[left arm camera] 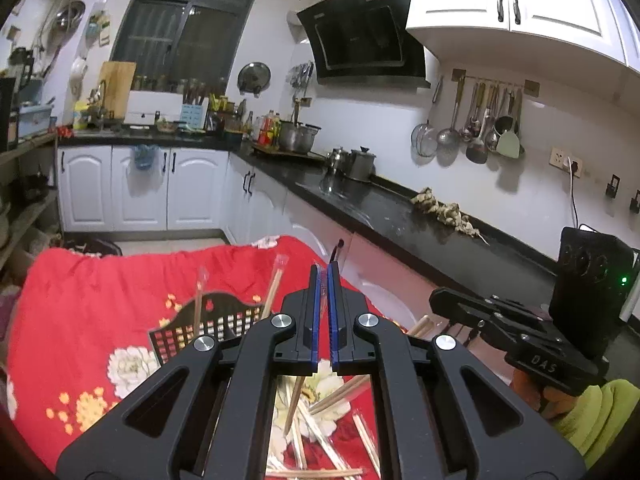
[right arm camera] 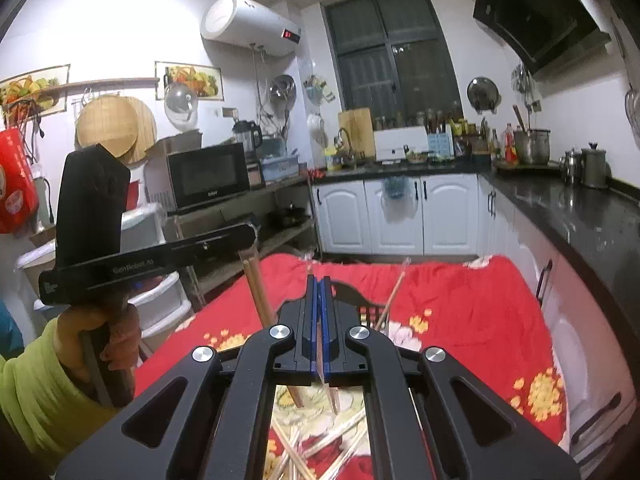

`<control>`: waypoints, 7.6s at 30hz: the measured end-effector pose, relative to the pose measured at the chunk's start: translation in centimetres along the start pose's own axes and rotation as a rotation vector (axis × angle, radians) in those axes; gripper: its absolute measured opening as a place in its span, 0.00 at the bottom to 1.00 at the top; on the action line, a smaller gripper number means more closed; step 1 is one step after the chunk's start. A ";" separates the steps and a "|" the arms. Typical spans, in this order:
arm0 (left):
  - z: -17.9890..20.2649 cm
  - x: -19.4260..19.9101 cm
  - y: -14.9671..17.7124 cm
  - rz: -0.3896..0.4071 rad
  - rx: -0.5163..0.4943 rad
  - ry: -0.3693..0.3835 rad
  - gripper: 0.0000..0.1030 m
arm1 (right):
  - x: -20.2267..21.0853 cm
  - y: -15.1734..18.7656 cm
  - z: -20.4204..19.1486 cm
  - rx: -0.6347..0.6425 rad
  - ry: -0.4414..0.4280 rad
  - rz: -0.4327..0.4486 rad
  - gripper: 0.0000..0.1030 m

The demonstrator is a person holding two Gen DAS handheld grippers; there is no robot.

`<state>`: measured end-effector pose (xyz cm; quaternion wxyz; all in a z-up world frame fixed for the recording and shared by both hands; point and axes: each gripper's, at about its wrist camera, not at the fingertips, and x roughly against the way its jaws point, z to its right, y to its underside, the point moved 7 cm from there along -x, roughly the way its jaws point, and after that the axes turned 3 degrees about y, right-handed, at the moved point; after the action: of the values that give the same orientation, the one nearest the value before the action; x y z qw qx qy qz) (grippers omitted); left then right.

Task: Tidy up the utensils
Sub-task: 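Lift the left tool's chopstick above the green holder while the right tool carries its own, then open the left tool over the holder while the right tool releases its chopstick inside, then withdraw both open tools from the holder toward the remaining chopsticks, then close the left tool on a wrapped chopstick while the right tool grasps another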

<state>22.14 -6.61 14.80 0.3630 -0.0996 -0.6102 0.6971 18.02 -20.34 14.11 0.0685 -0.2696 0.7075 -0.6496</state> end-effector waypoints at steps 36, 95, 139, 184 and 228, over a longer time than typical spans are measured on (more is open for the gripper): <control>-4.2 -3.1 -6.0 0.120 -0.004 -0.115 0.01 | -5.0 -8.5 1.6 -0.020 0.039 0.118 0.02; -7.2 -4.5 1.5 -0.008 0.052 -0.184 0.65 | -8.9 1.3 5.2 -0.081 0.158 -0.105 0.54; -5.4 2.6 8.6 -0.032 0.180 -0.208 0.90 | -1.8 7.1 4.5 -0.011 0.161 -0.183 0.66; -13.8 -4.3 24.6 -0.419 0.605 -0.182 0.42 | -12.0 21.1 5.2 -0.061 0.134 -0.597 0.36; -17.2 -7.3 23.2 -0.490 0.536 -0.239 0.12 | -16.2 20.3 7.7 -0.277 0.114 -0.629 0.08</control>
<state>28.45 2.33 -12.94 0.4583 0.2298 -0.4501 0.7312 29.20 -19.27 -10.49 -0.2119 -0.4444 0.6741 -0.5507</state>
